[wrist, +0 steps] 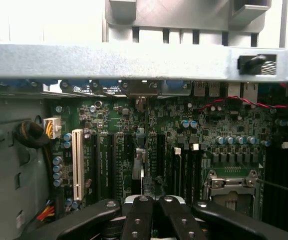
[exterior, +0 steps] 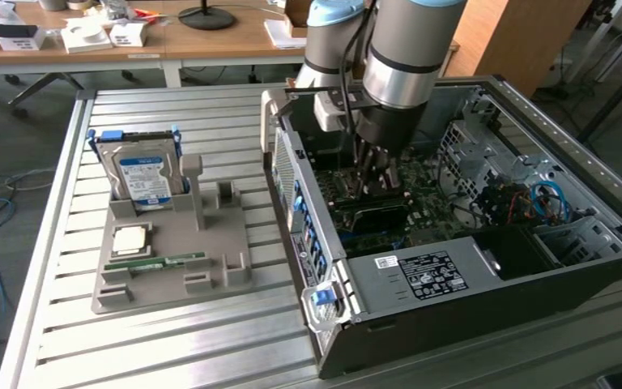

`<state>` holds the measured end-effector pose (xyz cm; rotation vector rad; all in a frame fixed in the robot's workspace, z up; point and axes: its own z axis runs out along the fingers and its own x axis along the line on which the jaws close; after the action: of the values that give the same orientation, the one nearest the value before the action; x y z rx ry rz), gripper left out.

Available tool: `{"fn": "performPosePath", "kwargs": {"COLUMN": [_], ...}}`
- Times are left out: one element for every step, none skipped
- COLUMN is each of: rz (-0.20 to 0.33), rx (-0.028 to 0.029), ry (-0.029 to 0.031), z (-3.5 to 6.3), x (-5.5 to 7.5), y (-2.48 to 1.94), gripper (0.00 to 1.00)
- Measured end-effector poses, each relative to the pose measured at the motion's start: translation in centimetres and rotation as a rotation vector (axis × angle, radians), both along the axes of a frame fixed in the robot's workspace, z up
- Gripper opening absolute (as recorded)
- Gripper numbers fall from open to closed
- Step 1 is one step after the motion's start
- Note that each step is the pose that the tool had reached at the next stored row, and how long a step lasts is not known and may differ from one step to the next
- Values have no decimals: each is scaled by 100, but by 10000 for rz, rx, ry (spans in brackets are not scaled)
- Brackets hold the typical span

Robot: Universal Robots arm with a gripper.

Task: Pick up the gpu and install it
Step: 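Press down on the gpu until it lock into place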

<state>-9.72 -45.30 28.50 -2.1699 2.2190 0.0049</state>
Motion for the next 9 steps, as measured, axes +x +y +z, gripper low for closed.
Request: {"fn": "performPosePath", "kwargs": {"rz": [-1,0,-1,-1,-1,0,-1,0,-1], "rx": [-1,-1,-2,-1,-1,-1,1,1,1], "ry": [0,0,0,0,1,1,0,-1,-1], "z": [18,34,49,66,80,88,87,87,87], "x": [0,0,0,0,0,0,0,0,0], "y": [0,0,0,0,0,0,0,0,0], "gripper": [11,11,11,11,11,11,11,11,11]}}
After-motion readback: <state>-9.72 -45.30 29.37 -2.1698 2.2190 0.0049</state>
